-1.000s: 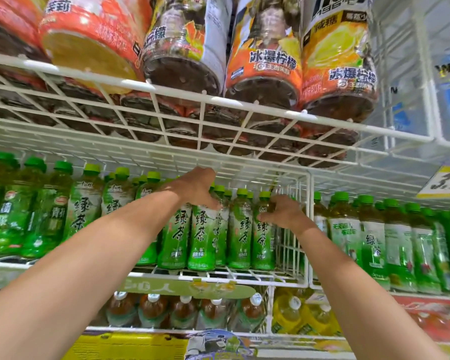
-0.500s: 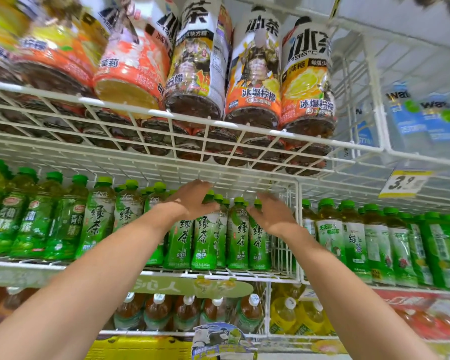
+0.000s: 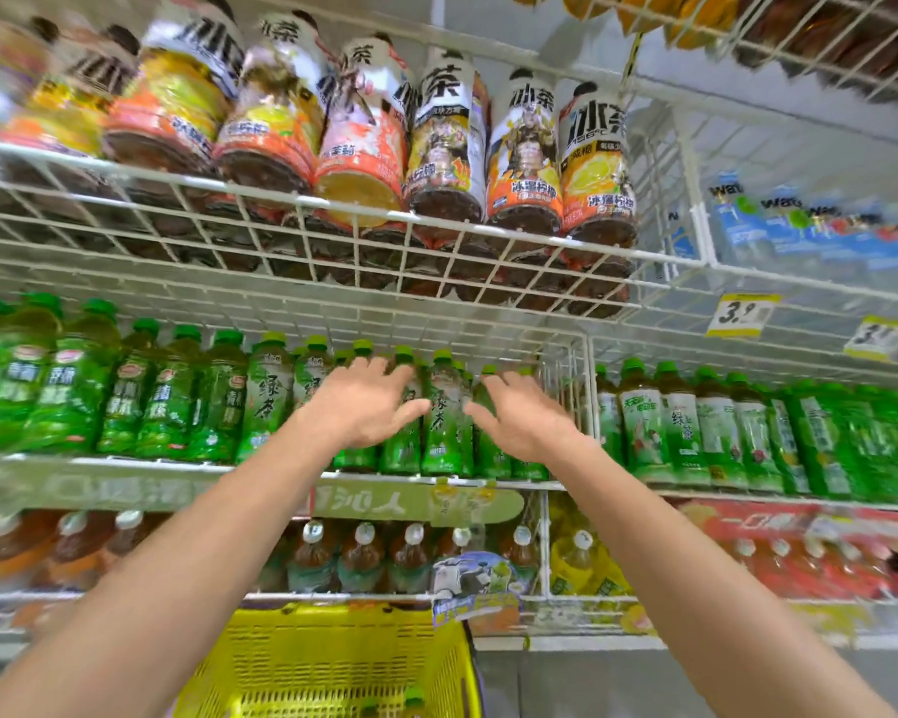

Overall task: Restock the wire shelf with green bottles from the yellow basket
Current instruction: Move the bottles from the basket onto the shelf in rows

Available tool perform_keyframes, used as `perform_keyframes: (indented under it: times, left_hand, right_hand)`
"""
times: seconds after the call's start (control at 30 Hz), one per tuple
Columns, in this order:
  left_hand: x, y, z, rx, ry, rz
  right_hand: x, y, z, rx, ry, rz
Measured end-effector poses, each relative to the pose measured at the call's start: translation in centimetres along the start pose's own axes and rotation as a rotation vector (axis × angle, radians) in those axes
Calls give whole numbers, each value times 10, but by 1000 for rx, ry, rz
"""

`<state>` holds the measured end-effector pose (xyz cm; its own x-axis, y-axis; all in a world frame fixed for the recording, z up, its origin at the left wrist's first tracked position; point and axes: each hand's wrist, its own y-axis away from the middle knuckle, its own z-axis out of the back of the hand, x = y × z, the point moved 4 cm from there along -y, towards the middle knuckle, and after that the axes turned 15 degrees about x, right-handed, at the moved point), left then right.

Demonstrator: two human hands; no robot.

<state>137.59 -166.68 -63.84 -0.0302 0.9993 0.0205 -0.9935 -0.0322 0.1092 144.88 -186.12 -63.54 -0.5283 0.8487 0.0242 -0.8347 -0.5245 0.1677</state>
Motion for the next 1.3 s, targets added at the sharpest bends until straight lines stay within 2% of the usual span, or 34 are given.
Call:
perform_keyframes:
  times: [0.23, 0.47, 0.77, 0.93, 1.0, 1.13, 1.3]
  left_hand:
    - [19, 41, -33, 25, -9, -11]
    - [38, 60, -71, -25, -8, -33]
    - [41, 90, -179, 61, 26, -39]
    - [24, 104, -268, 249, 107, -55]
    - [14, 107, -305, 343, 153, -51]
    - [-8, 100, -371, 546, 176, -24]
    - [-35, 73, -435, 756, 230, 15]
  right_hand:
    - [30, 14, -22, -65, -31, 28]
    - [65, 31, -64, -130, -52, 39]
    - [94, 69, -169, -81, -64, 29]
    - [101, 96, -254, -87, -69, 77]
    - [101, 97, -294, 3, -89, 47]
    - [89, 80, -375, 302, -140, -68]
    - [68, 49, -449, 529, -183, -201]
